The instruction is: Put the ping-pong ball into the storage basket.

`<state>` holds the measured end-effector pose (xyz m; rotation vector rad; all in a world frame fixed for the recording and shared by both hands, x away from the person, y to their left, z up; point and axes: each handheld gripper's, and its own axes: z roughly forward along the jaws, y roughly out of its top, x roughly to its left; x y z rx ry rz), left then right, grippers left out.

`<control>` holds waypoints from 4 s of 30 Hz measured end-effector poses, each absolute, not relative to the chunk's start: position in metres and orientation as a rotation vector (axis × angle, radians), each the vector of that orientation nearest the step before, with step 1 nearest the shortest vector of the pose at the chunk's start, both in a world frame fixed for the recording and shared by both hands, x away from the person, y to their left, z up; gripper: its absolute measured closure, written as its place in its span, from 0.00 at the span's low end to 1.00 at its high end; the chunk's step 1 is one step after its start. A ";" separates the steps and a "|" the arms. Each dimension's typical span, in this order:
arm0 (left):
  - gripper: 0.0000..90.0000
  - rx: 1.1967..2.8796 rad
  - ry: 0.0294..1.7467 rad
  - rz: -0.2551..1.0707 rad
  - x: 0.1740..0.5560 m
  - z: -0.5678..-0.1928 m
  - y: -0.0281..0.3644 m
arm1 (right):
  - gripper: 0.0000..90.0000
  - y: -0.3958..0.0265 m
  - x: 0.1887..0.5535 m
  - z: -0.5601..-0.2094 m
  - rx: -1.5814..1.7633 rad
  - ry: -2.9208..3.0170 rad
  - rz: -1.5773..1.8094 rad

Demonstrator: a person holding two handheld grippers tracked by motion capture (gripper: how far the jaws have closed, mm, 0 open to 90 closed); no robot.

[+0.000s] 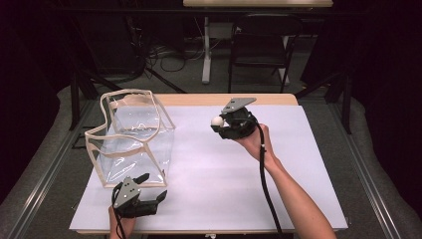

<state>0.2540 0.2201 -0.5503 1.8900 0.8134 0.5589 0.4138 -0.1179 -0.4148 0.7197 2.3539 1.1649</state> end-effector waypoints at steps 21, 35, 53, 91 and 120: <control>0.18 1.892 0.809 0.558 0.254 -0.550 0.220 | 0.57 -0.091 0.419 -0.409 0.649 2.385 1.181; 0.18 1.892 0.811 0.558 0.254 -0.550 0.221 | 0.57 -0.067 0.425 -0.399 0.593 2.393 1.197; 0.18 1.891 0.810 0.557 0.254 -0.550 0.222 | 0.57 -0.041 0.427 -0.379 0.536 2.399 1.218; 0.18 1.890 0.811 0.560 0.254 -0.550 0.222 | 0.57 -0.016 0.441 -0.347 0.489 2.400 1.203; 0.18 1.886 0.812 0.557 0.254 -0.551 0.221 | 0.57 0.027 0.440 -0.336 0.402 2.460 1.182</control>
